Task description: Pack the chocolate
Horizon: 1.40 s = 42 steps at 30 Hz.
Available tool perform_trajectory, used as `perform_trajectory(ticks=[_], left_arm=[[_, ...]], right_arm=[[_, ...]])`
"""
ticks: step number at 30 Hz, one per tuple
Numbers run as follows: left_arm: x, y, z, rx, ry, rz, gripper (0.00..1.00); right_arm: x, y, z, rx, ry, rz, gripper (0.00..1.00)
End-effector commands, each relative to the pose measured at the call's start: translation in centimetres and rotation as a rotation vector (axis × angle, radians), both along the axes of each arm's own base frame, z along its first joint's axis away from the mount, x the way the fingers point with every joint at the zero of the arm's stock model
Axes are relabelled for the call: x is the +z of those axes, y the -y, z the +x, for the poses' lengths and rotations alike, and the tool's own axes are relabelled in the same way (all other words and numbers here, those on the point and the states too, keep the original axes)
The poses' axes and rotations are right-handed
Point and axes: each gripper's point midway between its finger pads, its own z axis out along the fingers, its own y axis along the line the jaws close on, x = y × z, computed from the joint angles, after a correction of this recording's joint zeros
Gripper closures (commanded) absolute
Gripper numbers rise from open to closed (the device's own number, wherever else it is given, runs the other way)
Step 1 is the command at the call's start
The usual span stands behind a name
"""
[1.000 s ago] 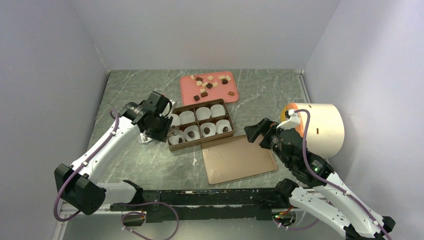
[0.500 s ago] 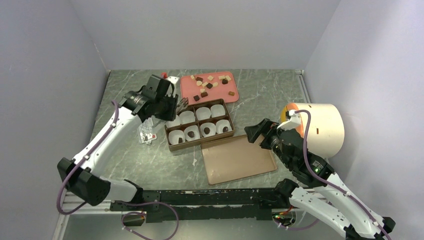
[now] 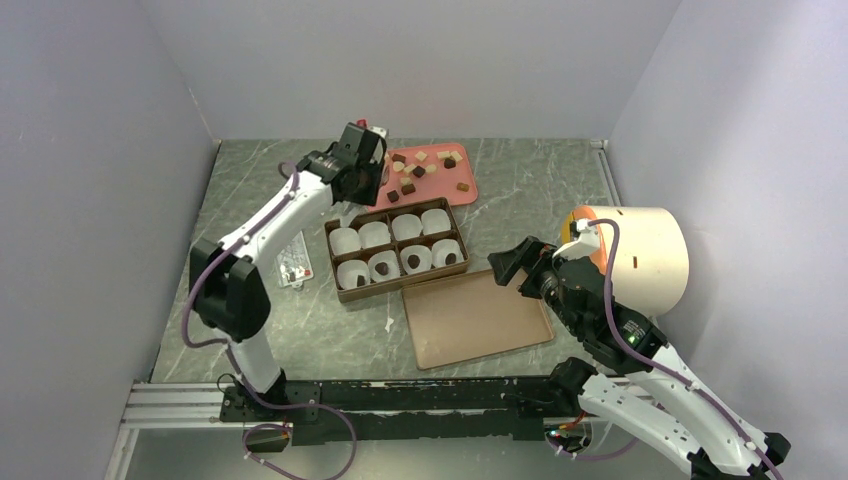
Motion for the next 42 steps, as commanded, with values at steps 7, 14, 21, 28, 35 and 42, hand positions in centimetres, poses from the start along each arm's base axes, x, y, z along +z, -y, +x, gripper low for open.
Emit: perform_trajectory(ticks=[7,14,21,28,35,42], left_arm=[[1.4,1.4,9.7,0.072,0.162,-0.039,0.61],[-1.3,1.7,12.5,0.085,0.144,-0.037,0.61],[-2.8,2.9,13.0,0.034,0.113,-0.051,0.62],[-1.5,3.1,12.4,-0.004,0.154,-0.078,0.60],[-2.7,3.7,12.3,-0.038,0.133,-0.086,0.61],[-3.4,4.0,12.5,-0.048,0.132,-0.083,0.59]], right_arm=[[2.0,0.2,0.1,-0.012,0.035,0.036,0.04],[2.2,0.2,0.1,-0.015,0.031,0.035,0.04],[2.5,-0.1,0.4,-0.019,0.027,0.042,0.04],[2.3,-0.4,0.5,-0.016,0.017,0.045,0.05],[2.0,-0.5,0.5,-0.014,0.009,0.050,0.05],[1.7,-0.2,0.3,-0.022,0.009,0.051,0.05]])
